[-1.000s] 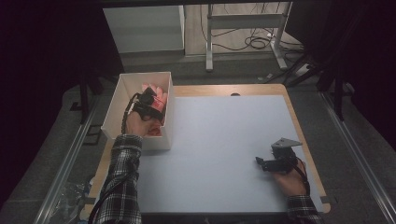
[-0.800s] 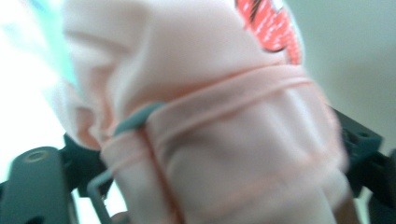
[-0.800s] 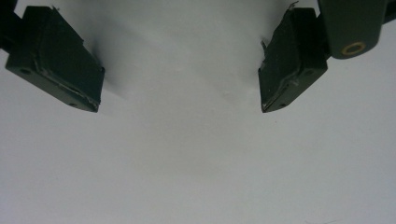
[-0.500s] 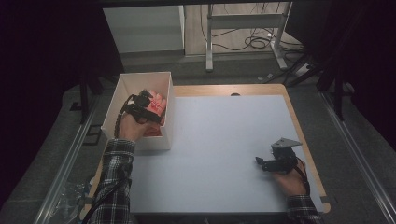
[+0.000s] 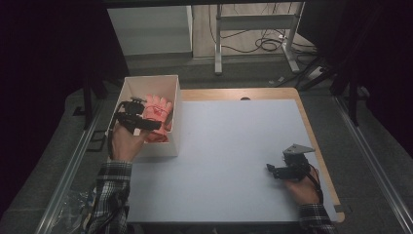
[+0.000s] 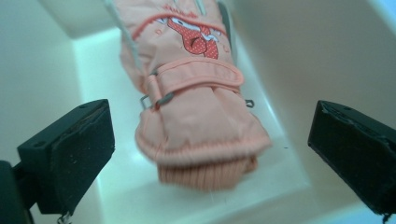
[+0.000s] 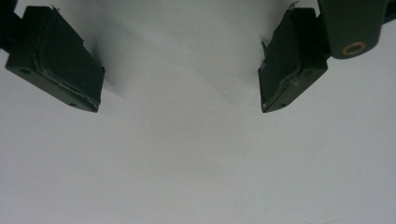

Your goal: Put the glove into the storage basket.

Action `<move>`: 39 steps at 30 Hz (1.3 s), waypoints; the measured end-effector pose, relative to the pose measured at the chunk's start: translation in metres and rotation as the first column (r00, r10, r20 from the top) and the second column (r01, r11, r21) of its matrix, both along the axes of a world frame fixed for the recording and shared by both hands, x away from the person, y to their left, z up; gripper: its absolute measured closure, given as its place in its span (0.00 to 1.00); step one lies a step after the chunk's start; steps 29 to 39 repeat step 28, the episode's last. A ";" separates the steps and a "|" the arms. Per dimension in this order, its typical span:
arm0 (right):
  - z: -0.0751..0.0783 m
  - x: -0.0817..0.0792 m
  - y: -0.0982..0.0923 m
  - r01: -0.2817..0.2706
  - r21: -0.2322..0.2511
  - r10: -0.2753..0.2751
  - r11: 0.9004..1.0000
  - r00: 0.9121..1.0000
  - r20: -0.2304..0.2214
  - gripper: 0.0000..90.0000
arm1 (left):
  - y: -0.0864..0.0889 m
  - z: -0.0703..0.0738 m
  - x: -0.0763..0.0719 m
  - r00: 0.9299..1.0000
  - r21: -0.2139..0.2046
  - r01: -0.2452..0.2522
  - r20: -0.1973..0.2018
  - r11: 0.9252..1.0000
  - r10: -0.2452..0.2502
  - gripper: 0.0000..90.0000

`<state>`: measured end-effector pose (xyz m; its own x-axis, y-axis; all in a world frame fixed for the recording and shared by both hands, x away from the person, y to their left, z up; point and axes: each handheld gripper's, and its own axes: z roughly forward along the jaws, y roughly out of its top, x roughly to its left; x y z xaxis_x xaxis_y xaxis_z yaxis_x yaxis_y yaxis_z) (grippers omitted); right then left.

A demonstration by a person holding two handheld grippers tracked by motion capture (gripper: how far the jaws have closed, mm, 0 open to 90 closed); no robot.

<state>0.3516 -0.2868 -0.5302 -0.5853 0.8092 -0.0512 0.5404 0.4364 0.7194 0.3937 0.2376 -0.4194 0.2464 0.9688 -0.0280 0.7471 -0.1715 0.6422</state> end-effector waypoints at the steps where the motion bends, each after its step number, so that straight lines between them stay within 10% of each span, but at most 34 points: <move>1: 0.000 0.000 0.000 0.000 0.001 0.000 1.000 1.000 0.000 0.16 | 0.001 0.002 -0.007 1.000 -0.006 -0.006 0.013 1.000 0.006 0.01; 8: 0.000 0.000 0.000 0.000 0.000 0.000 1.000 1.000 0.002 0.16 | 0.007 -0.001 -0.056 0.997 -0.062 -0.002 0.077 0.998 0.007 0.01; 18: 0.000 -0.001 0.000 0.002 -0.003 -0.002 1.000 1.000 0.005 0.16 | -0.001 -0.044 -0.107 0.993 -0.106 0.023 0.121 0.994 -0.010 0.00; 28: 0.000 -0.001 0.000 0.003 -0.002 -0.003 1.000 1.000 0.004 0.16 | -0.014 -0.108 -0.119 0.994 -0.072 0.024 0.106 0.997 -0.016 0.00; 39: 0.000 -0.001 0.000 0.003 -0.002 -0.003 1.000 1.000 0.004 0.16 | -0.014 -0.108 -0.119 0.994 -0.072 0.024 0.106 0.997 -0.016 0.00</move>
